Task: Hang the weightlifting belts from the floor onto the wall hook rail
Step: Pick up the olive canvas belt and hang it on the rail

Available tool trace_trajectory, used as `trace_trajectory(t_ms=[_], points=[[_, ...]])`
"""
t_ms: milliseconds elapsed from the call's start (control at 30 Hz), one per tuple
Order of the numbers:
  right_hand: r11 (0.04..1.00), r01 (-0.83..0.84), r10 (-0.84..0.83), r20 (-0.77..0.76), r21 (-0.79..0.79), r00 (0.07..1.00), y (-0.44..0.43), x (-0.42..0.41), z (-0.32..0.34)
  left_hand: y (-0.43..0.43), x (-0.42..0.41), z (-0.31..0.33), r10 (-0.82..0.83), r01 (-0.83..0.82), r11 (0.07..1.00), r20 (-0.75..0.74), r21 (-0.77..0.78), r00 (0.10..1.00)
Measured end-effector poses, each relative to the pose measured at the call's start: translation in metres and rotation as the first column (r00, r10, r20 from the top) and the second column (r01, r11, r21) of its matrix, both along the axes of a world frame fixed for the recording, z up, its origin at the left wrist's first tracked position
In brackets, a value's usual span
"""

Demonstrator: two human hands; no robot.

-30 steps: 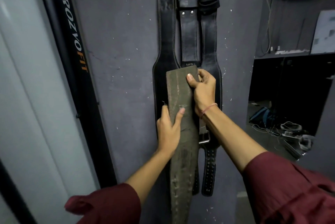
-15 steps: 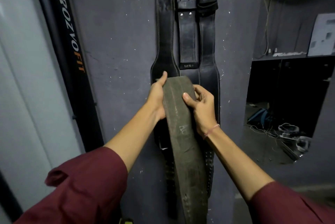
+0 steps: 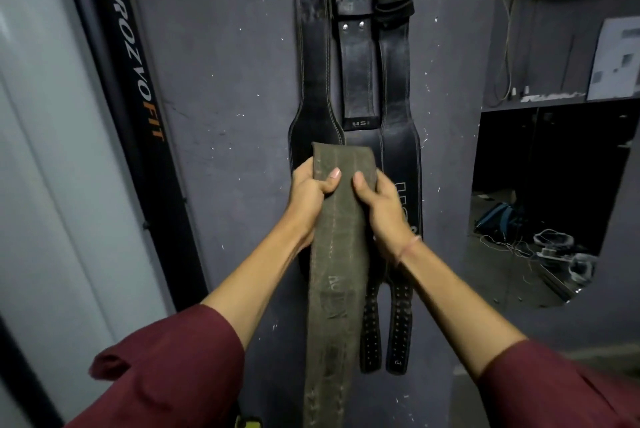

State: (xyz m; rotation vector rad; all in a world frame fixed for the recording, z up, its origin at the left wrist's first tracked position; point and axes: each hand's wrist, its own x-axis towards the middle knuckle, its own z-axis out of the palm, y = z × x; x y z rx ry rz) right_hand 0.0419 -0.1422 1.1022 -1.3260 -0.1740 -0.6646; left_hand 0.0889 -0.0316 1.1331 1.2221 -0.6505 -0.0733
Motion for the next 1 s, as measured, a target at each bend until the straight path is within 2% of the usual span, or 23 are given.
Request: trace_trajectory(t_ms=[100, 167, 300, 367, 433, 500, 633, 700, 767, 900, 1000], points=[[1.000, -0.003, 0.004, -0.081, 0.015, 0.997, -0.004, 0.016, 0.038, 0.009, -0.002, -0.007, -0.025, 0.022, 0.998, -0.037, -0.058, 0.999], [0.999, -0.028, 0.025, -0.099, -0.028, 0.995, -0.001, 0.021, 0.039, 0.014, -0.001, -0.009, -0.052, 0.036, 0.993, -0.142, -0.114, 0.989], [0.992, -0.019, 0.019, -0.002, -0.128, 1.000, 0.010, 0.017, 0.031, 0.023, 0.006, 0.002, -0.149, 0.100, 0.985, -0.411, -0.140, 0.899], [0.979, -0.035, 0.037, 0.006, -0.199, 0.999, 0.012, 0.014, 0.025, 0.028, 0.015, 0.016, -0.124, 0.065, 0.989, -0.501, -0.135, 0.857], [0.977, -0.044, 0.047, 0.010, -0.208, 0.999, 0.010, 0.010, 0.019, 0.027, 0.019, 0.025, -0.076, 0.036, 0.996, -0.536, -0.085, 0.841], [0.984, -0.038, 0.038, -0.008, -0.173, 0.999, 0.003, 0.005, 0.009, 0.023, 0.018, 0.027, -0.032, -0.001, 0.998, -0.522, -0.063, 0.852], [0.994, -0.074, 0.061, -0.158, -0.076, 0.986, -0.009, -0.006, -0.031, 0.015, 0.023, 0.012, -0.019, -0.042, 0.987, -0.369, -0.156, 0.929], [0.993, -0.116, 0.112, -0.206, -0.006, 0.972, -0.008, -0.007, -0.044, 0.014, 0.022, 0.006, -0.025, -0.029, 0.990, -0.377, -0.137, 0.926], [0.993, -0.114, 0.115, -0.193, 0.020, 0.974, -0.004, -0.004, -0.037, 0.011, 0.020, 0.000, -0.044, 0.000, 0.992, -0.351, -0.124, 0.935], [0.997, -0.074, 0.073, -0.150, -0.004, 0.986, -0.004, 0.005, 0.010, 0.003, 0.012, -0.017, -0.056, 0.038, 0.994, -0.186, -0.100, 0.981], [0.999, -0.044, 0.040, -0.116, -0.031, 0.992, -0.003, 0.011, 0.018, 0.001, 0.012, -0.024, -0.059, 0.042, 0.996, -0.219, -0.082, 0.974]])
